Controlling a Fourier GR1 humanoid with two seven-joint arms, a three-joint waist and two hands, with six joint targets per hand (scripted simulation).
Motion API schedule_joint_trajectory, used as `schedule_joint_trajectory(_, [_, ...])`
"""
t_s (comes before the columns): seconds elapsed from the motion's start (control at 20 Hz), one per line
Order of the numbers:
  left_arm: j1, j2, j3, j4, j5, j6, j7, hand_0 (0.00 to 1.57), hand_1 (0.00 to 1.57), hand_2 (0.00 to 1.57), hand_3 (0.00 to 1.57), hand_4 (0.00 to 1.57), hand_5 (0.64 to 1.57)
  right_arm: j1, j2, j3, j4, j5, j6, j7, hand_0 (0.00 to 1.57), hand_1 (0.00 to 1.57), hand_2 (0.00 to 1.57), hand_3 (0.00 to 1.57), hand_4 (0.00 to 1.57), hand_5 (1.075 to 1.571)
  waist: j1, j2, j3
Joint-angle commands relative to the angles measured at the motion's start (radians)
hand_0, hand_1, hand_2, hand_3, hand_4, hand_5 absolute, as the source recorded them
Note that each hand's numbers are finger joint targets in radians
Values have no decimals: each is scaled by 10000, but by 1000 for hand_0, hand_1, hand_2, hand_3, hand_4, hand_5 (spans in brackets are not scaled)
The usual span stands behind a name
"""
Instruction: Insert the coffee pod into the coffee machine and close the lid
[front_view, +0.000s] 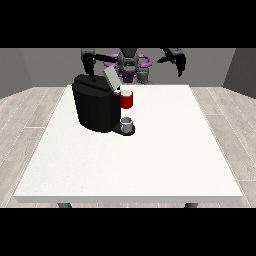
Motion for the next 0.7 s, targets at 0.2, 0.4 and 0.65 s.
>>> schedule_joint_trajectory(0.2, [433,343,-27,-1784,697,-297,862,0,0,0,0,338,1571,-898,-1,245,838,283,-54,-573,0,0,0,0,0,1571,126,821,0])
schedule_joint_trajectory(0.4, [875,575,113,-1280,478,216,62,0,0,0,0,374,1571,-1125,750,1137,158,560,-148,108,0,0,0,0,0,1571,-672,694,-4])
schedule_joint_trajectory(0.65, [816,888,95,-2541,978,-142,936,0,0,0,0,336,1571,-1707,-326,364,1027,244,472,-456,0,0,0,0,129,1571,-202,1133,-1])
